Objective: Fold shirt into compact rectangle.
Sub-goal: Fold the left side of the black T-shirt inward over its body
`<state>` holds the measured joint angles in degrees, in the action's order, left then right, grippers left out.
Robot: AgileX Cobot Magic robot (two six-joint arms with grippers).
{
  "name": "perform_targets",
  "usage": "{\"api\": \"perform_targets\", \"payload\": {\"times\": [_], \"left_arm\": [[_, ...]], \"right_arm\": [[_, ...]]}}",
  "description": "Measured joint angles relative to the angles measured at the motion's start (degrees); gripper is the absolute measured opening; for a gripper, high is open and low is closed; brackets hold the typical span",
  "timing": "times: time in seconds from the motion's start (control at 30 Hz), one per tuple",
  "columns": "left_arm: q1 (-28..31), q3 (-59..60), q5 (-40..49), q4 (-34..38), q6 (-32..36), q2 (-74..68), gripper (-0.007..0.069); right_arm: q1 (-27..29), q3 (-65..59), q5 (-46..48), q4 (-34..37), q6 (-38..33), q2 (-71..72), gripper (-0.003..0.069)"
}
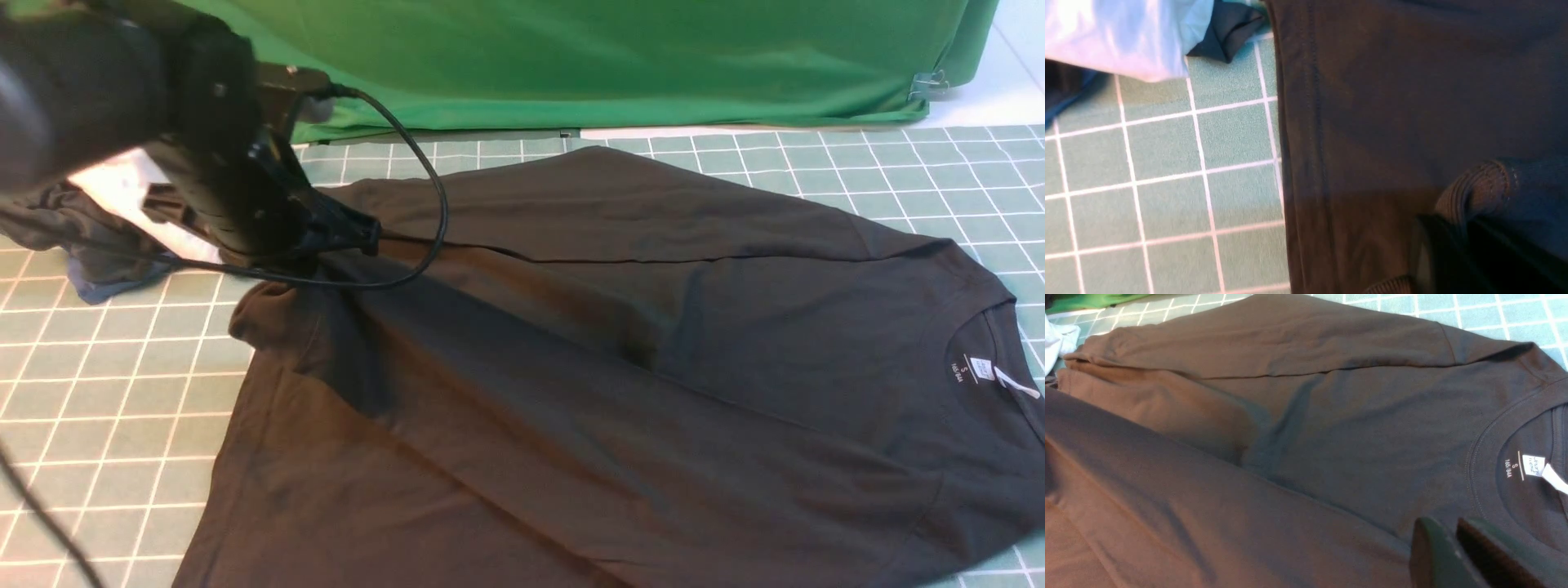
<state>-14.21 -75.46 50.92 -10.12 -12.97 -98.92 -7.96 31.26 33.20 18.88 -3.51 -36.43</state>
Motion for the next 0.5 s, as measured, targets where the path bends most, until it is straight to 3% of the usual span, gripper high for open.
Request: {"api": "perform_targets", "payload": {"times": [0.4,0.5], "left_arm": [[0.00,-2.00,-1.38,-0.26,-0.12,-5.57,0.0038],[0.00,-2.00,-1.38,-1.23,-0.12,-6.23,0.0106]], "right_arm": [[0.00,0.00,0.05,0.00,0.00,0.00,0.0091],[0.00,0.00,0.05,0.00,0.00,0.00,0.0093]]}}
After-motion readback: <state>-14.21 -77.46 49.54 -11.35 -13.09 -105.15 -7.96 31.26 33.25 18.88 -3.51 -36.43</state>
